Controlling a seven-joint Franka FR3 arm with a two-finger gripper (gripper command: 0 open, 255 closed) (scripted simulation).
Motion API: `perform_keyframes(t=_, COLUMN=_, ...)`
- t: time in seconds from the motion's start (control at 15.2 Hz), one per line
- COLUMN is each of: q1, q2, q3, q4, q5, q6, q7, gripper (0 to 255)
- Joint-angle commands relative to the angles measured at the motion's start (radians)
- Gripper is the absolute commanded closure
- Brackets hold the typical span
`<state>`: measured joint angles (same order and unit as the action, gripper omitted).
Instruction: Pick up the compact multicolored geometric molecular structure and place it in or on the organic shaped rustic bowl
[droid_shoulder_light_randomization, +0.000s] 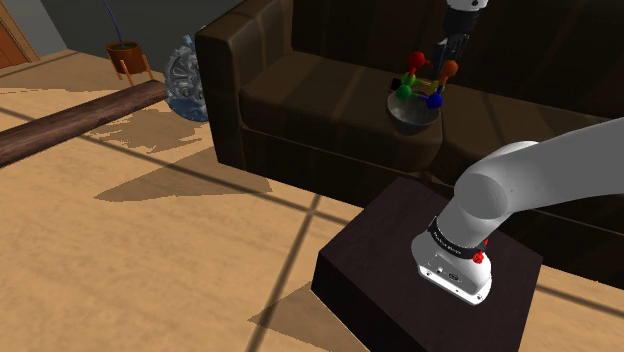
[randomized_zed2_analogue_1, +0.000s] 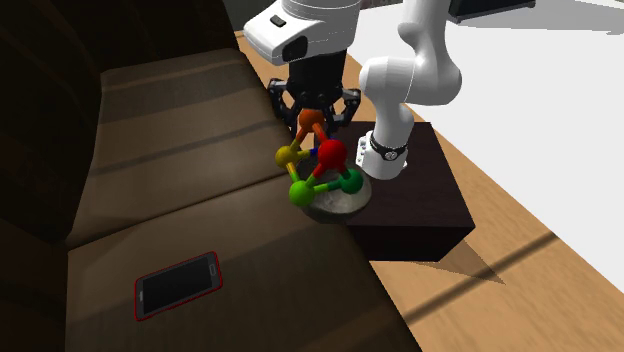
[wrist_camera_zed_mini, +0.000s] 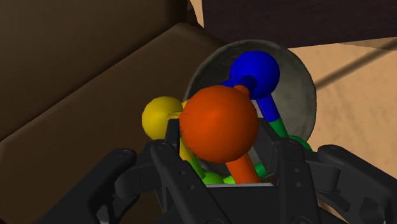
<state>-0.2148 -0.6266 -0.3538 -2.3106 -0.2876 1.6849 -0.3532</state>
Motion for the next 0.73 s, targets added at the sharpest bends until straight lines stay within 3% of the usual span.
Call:
perform_keyframes(t=0.0, q1=0.001, q2=0.001, q3=0.000, q4=-0.004, q5=0.002, q6=-0.001, q7=0.000, gripper=255)
perform_keyframes(t=0.13, q1=0.002, q2=0.001, q3=-0.001, q4=-0.004, q5=0.002, q6=-0.001, q7=0.000, gripper=255)
perform_keyframes(t=0.2, q1=0.002, q2=0.001, q3=0.000, q4=-0.003, q5=0.002, q6=-0.002, q7=0.000, gripper=0)
perform_keyframes(t=0.53, q1=0.002, q2=0.001, q3=-0.001, q4=-0.004, q5=0.002, q6=-0.001, q7=0.000, gripper=0)
perform_keyframes(t=0.66, q1=0.008, q2=0.011, q3=0.012, q4=0.068, q5=0.014, q6=-0.064, q7=-0.004, gripper=0)
